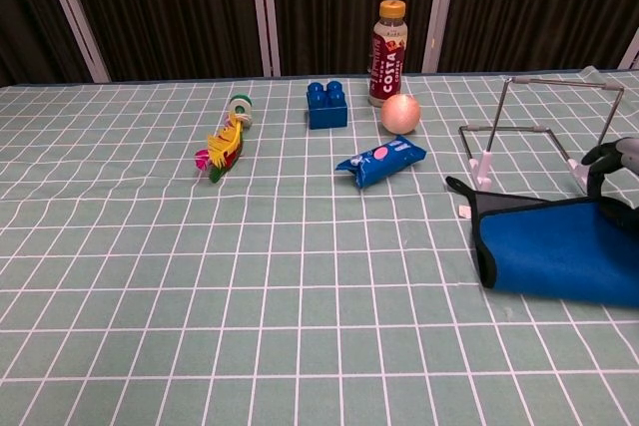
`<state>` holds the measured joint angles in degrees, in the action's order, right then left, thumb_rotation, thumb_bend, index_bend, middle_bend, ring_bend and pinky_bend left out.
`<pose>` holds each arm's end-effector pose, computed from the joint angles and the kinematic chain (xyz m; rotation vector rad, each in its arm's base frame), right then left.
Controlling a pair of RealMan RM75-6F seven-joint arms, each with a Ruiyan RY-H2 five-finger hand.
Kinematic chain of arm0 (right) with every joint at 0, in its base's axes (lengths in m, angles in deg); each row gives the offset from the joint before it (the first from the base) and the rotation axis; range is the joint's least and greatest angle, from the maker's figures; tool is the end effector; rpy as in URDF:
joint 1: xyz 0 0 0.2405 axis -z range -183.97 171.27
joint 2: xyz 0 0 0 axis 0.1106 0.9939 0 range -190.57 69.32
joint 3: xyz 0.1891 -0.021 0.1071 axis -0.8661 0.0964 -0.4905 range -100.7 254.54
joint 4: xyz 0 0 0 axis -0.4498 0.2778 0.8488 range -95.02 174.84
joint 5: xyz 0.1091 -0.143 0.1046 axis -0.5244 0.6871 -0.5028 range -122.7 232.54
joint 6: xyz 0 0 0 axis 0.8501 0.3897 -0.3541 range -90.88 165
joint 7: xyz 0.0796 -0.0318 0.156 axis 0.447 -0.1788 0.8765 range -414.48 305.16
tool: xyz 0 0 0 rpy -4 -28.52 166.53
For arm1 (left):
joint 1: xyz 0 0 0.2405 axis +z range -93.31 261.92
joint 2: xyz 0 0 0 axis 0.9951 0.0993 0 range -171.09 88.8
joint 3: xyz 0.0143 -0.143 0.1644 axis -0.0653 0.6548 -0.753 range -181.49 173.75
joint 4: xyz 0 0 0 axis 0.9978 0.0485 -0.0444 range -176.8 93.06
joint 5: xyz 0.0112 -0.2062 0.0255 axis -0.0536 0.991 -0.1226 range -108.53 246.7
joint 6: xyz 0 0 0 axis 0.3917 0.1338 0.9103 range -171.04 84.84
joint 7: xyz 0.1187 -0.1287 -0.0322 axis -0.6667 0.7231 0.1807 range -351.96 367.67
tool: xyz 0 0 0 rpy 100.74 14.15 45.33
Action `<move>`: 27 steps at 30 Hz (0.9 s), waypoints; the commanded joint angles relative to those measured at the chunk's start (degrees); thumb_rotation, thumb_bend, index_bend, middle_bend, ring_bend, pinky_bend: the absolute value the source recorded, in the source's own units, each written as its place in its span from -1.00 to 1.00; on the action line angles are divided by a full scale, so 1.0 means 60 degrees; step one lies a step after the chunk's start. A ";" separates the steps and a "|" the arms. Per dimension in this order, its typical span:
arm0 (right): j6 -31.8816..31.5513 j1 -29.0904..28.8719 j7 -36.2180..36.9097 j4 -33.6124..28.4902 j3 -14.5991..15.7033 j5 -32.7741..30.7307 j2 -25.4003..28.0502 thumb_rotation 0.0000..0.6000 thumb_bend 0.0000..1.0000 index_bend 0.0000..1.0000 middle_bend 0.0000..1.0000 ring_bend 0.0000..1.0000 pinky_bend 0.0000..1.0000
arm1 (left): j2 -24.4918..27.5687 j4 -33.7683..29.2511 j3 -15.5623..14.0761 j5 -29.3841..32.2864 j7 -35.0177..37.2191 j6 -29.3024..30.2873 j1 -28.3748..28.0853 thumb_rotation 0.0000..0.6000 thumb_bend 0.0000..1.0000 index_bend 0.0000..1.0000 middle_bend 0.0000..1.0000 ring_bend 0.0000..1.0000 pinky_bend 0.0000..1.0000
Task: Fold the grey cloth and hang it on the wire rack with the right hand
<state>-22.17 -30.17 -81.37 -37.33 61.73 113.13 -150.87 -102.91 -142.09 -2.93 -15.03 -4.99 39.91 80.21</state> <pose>-0.2515 -0.3266 0.0086 1.4706 -1.0592 0.6329 -0.2658 0.1990 0.1336 -1.4486 -0.8788 -0.7423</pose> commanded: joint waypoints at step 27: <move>0.0017 -0.0391 0.0180 0.0843 0.0209 -0.1030 -0.0327 1.00 -0.02 0.32 -0.76 -1.00 -0.98 | -0.0016 0.0024 -0.0023 0.0065 -0.0002 -0.0041 -0.0044 1.00 -1.00 -1.00 -1.00 -1.00 -1.00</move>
<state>-22.03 -32.42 -80.27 -32.48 62.99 107.11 -152.69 -103.01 -141.95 -3.07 -14.65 -5.01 39.66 79.94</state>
